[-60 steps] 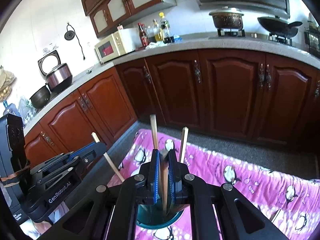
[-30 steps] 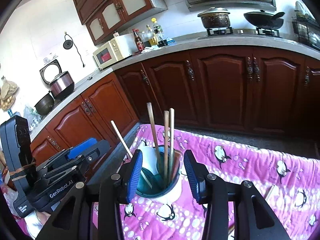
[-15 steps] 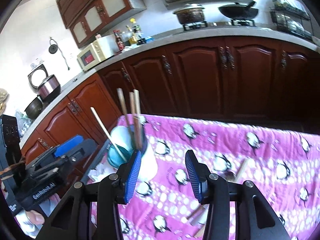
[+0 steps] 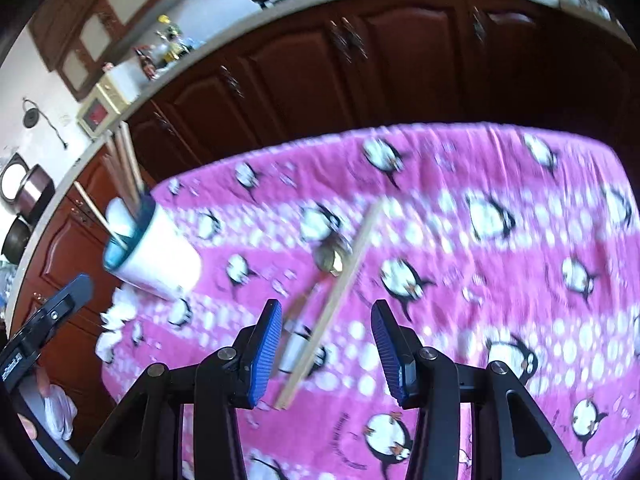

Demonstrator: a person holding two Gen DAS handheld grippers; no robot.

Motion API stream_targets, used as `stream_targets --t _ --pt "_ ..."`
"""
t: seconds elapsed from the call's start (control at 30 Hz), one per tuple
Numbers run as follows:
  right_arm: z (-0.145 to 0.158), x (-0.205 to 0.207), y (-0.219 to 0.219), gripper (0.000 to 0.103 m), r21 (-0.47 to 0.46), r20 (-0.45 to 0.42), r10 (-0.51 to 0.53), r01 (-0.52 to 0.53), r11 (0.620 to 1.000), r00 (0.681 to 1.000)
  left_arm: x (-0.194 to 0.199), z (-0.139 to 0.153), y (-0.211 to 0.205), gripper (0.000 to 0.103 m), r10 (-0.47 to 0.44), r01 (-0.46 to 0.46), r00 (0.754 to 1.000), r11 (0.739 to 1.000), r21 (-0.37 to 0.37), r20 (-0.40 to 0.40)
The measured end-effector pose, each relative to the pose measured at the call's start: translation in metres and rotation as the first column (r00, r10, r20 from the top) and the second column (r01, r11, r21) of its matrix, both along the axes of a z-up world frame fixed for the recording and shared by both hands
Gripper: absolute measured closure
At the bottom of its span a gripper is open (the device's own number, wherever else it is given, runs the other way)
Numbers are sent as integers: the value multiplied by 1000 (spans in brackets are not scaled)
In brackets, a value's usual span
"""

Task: Organize utensils
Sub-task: 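Move both open tools back down to the remaining utensils on the cloth, then close the left tool on a brown-handled fork while the right tool grasps a wooden chopstick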

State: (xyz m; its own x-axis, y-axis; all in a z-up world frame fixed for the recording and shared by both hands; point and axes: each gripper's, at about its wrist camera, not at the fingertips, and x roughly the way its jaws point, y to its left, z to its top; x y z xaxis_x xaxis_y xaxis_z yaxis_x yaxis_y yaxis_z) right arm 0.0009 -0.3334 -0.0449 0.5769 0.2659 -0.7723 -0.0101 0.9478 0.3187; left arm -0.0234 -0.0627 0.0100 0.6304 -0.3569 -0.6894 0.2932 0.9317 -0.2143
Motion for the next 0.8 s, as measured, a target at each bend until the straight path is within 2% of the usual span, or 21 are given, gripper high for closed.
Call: stream_targets --t 0.2,0.4,0.57,0.67,0.77,0.8 --pt "-27 4 -8 59 9 -48 -14 15 1000 999 11 -38 -27 48 -76 77 992 997 13 -98" --pt "-35 6 -11 59 21 -59 -18 19 1000 998 34 -74 -57 49 -138 143 974 990 17 -179" --pt "-37 4 -21 59 33 -66 -28 30 999 997 53 -104 -88 65 -181 200 954 978 58 -237" --pt "-37 4 -25 59 39 -69 -30 33 999 997 62 -116 -97 81 -174 204 951 974 95 -256" --pt "-37 6 -27 59 47 -70 -29 32 998 997 69 -120 -98 93 -172 196 949 978 66 -264" --pt "-37 7 -26 59 49 -69 -27 31 998 997 69 -120 -99 94 -174 199 949 977 73 -261"
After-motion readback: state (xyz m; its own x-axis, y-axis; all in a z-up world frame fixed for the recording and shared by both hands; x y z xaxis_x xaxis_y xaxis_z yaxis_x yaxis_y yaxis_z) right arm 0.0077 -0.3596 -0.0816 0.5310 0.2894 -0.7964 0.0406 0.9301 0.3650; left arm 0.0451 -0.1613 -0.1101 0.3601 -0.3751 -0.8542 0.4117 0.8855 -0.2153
